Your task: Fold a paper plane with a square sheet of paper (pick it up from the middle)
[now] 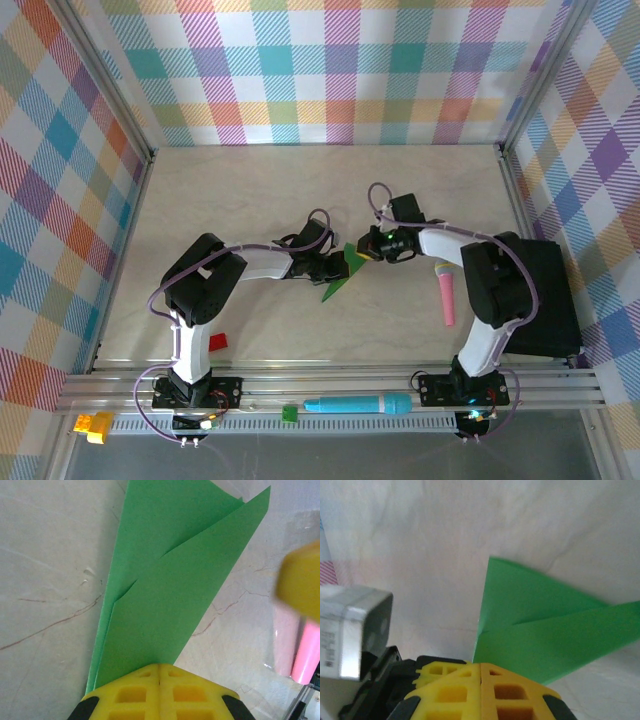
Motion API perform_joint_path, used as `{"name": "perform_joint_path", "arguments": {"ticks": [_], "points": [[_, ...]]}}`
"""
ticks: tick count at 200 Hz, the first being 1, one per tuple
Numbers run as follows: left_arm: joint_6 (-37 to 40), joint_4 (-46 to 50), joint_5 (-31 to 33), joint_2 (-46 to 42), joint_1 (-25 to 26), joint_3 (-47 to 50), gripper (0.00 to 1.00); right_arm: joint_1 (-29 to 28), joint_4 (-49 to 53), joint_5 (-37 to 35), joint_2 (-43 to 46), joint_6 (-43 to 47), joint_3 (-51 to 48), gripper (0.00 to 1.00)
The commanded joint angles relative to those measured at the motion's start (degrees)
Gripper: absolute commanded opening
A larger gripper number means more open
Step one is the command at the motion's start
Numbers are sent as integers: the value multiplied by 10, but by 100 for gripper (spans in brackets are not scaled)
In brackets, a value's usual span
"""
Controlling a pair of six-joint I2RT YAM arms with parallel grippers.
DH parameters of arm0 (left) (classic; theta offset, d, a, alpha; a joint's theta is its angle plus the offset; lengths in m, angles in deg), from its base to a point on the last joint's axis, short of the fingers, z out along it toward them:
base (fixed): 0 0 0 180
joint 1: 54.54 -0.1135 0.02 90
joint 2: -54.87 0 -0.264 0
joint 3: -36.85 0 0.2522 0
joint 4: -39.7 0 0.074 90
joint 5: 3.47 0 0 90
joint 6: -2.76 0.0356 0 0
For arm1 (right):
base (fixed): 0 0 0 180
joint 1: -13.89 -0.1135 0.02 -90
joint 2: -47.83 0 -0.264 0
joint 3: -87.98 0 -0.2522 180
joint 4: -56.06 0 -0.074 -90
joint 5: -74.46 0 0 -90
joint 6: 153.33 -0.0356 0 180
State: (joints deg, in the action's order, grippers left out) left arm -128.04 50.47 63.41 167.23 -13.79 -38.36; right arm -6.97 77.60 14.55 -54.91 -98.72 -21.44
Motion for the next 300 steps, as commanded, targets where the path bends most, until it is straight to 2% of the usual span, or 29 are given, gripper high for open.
{"name": "perform_joint_path", "arguments": {"ticks": [1, 53, 94, 169, 191, 246, 300], "points": [[-11, 87, 7, 21, 2, 15, 0, -11, 7, 17, -32, -10, 3, 1], [-18, 56, -16, -8, 2, 9, 0, -13, 47, -45, -67, 12, 8, 0], [-9, 16, -47, -24, -2, -2, 1, -12, 65, -52, -89, 29, 17, 0], [-3, 31, -42, 22, -3, -31, 3, -12, 83, -57, -99, 41, 25, 0], [10, 70, -26, 28, -3, -42, 2, -13, 93, -67, -107, 42, 30, 0], [32, 125, -39, 8, -1, 8, 0, -12, 163, -135, -131, 24, 56, 0], [16, 111, -58, -28, 3, 78, 0, -12, 175, -155, -142, 19, 65, 0]]}}
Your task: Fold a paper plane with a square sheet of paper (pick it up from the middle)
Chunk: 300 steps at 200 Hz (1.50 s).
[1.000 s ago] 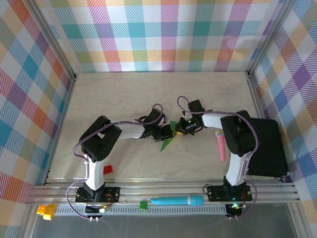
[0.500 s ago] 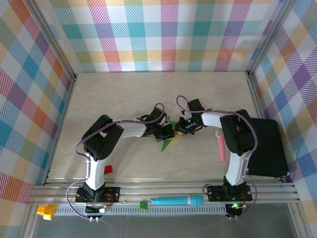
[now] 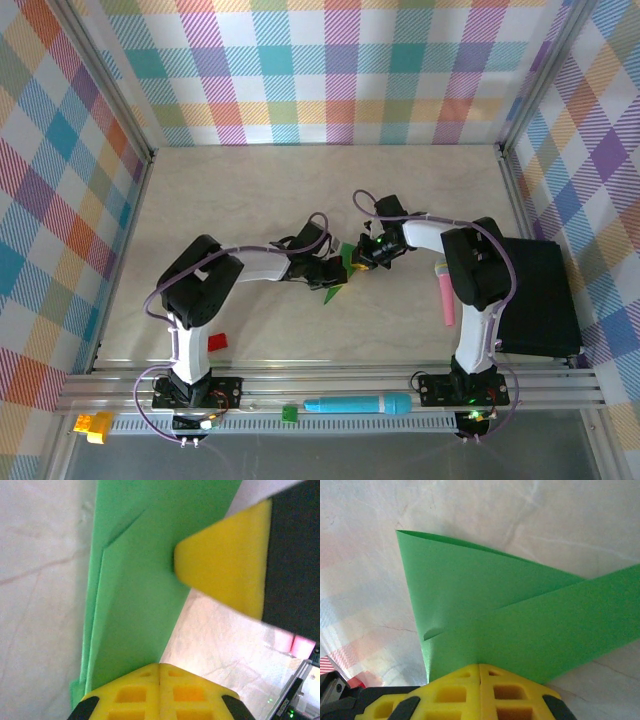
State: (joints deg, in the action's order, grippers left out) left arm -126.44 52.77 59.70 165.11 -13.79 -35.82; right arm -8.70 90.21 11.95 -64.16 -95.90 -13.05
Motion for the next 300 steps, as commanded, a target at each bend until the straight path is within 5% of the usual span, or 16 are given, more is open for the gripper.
{"name": "perform_joint_path", "arguments": {"ticks": [1, 81, 300], "points": [[1, 88, -20, -7, 3, 54, 0, 5, 50, -129, -50, -9, -18, 0], [-5, 73, -30, -51, 5, 148, 0, 5, 52, -137, -54, -7, -19, 0], [31, 220, 16, -125, 38, 179, 0, 5, 57, -143, -49, 2, -12, 0]]}}
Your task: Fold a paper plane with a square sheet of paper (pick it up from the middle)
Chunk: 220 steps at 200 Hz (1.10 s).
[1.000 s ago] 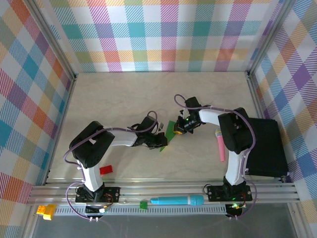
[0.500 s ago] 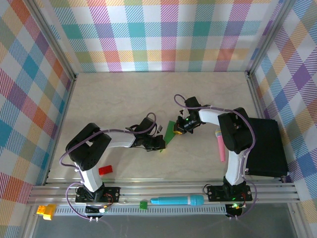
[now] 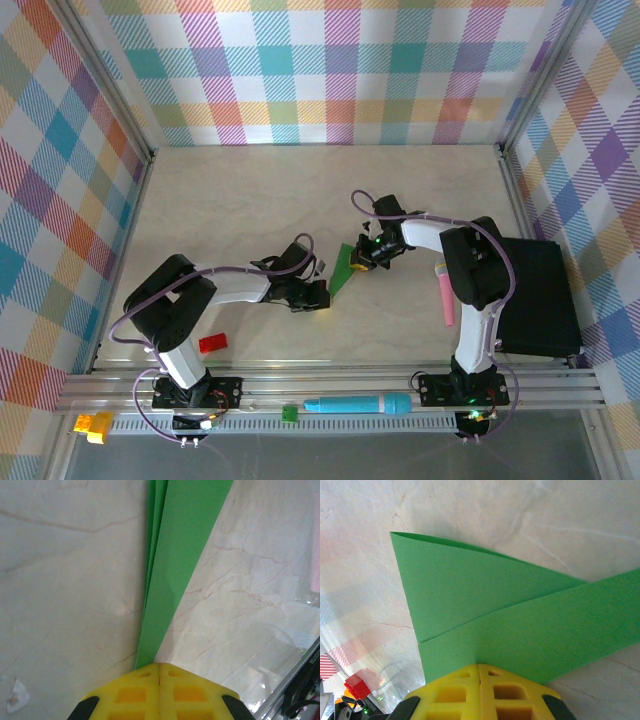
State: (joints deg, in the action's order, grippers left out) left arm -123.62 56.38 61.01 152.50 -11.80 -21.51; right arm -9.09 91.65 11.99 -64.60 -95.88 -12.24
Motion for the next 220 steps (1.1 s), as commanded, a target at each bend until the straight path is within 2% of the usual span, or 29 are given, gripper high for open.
{"name": "perform_joint_path", "arguments": {"ticks": [1, 29, 51, 73, 99, 129, 170, 194, 220], "points": [[2, 185, 4, 1, 18, 35, 0, 9, 43, -143, -44, 3, -20, 0], [5, 209, 32, -36, 17, 1, 0, 5, 40, -93, -16, 34, -13, 1], [17, 236, 65, -66, 8, -36, 0, -13, 76, -75, 26, 68, 15, 4], [27, 240, 93, -93, -10, -55, 8, -26, 113, -60, 69, 85, 46, 10], [28, 231, 129, -126, -36, -61, 22, -41, 144, -69, 110, 83, 71, 20], [23, 225, 178, -167, -57, -58, 42, -64, 174, -133, 133, 41, 75, 37], [6, 219, 246, -214, -80, -29, 67, -97, 209, -234, 134, -68, 78, 56], [6, 215, 280, -238, -85, -5, 85, -123, 208, -295, 136, -153, 67, 61], [10, 204, 293, -261, -89, 22, 98, -150, 198, -329, 125, -211, 70, 68]]}}
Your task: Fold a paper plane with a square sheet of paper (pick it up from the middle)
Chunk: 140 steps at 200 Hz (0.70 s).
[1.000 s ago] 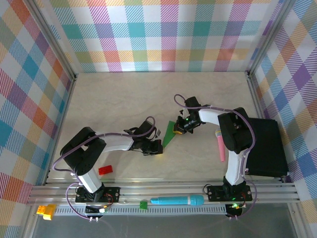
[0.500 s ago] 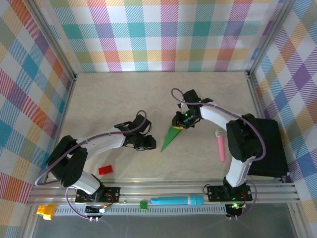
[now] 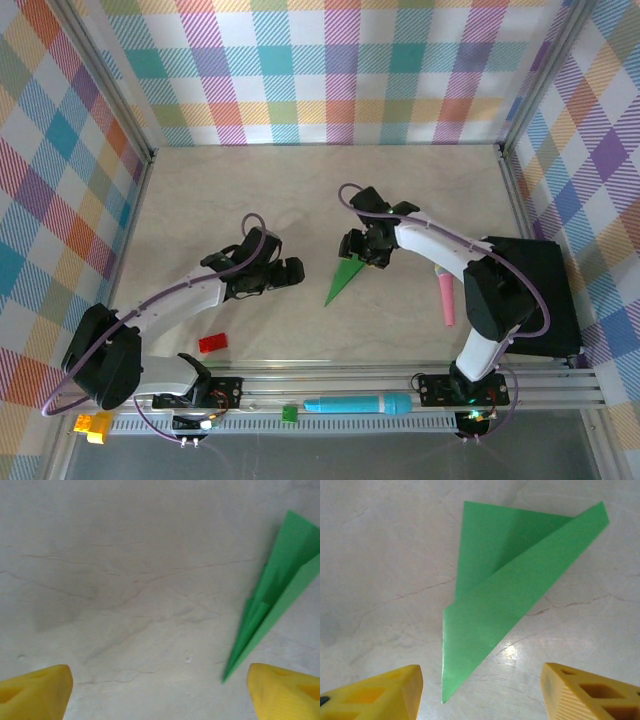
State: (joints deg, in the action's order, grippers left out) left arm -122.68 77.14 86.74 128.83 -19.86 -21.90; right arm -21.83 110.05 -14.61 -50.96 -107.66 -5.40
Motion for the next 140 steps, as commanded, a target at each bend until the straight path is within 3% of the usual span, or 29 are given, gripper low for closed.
{"name": "perform_joint_path", "arguments": {"ticks": [1, 39, 74, 140], "points": [[1, -4, 35, -25, -8, 26, 98, -23, 14, -64, -12, -96, 4, 68], [3, -21, 31, -26, -16, 48, 100, -46, 47, -79, -78, -136, 58, 75], [-1, -31, 24, -11, -19, 50, 100, -55, 85, -154, -98, -196, 72, 73], [-4, -45, -1, 31, -20, 39, 100, -58, 101, -150, -119, -196, 87, 71]]}}
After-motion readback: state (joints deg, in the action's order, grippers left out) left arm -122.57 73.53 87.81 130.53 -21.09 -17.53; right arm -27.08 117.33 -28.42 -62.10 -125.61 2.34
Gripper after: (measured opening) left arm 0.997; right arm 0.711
